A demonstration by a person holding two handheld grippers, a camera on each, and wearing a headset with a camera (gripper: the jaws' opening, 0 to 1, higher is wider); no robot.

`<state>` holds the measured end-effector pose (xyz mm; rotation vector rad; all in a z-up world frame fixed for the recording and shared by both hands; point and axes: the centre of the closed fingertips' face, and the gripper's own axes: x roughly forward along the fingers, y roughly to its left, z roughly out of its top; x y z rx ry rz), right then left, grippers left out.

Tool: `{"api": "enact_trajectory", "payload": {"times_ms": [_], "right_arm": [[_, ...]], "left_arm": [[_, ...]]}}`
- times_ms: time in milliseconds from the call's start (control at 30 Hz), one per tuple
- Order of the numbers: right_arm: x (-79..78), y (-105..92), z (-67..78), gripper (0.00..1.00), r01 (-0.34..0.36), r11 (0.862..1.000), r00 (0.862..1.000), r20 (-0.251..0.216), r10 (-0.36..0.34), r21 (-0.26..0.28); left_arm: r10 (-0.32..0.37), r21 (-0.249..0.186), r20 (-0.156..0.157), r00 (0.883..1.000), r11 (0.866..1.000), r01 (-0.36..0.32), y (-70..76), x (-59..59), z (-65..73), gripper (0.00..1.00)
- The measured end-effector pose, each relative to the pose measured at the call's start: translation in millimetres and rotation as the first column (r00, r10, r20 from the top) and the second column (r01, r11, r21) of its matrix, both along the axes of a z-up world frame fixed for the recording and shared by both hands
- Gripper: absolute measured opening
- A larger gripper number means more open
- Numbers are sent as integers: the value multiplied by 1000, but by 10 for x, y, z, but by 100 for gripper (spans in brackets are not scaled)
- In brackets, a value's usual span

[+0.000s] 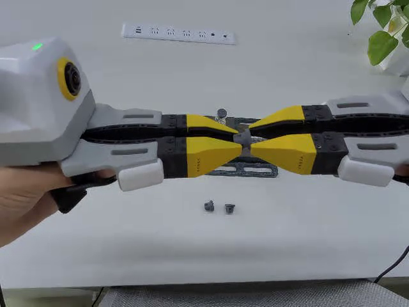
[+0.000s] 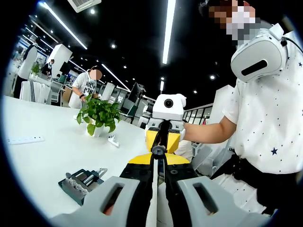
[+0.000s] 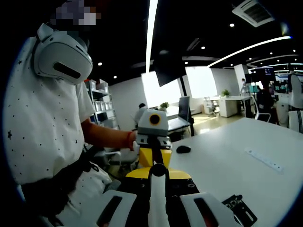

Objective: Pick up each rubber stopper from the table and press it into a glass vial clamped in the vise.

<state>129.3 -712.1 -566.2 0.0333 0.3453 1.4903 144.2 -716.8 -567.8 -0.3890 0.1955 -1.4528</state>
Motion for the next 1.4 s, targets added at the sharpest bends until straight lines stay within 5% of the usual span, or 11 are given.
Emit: {"api": "enact_trajectory", "payload": {"times_ms": [433,700,900,1200,1400], "right_arm": [[181,-97,-33,6,40,998,999,-8,-40,-37],[429,-159,-158,6,81,988,997,10,-80,-133],[652,-177,-285,6,102,968,995,26,-99,-227],[988,-175,-644,6,114,906,994,44,-105,-407],[1233,-191,-921,6,115,827,992,99,-72,-551]], "left_arm": [[40,53,15,999,998,-41,68,46,-141,12],[88,115,39,995,989,-92,136,119,-273,19],[131,199,75,989,970,-143,210,202,-460,28],[158,335,138,978,921,-197,275,281,-856,52],[169,385,180,969,894,-227,328,342,-1060,68]]}}
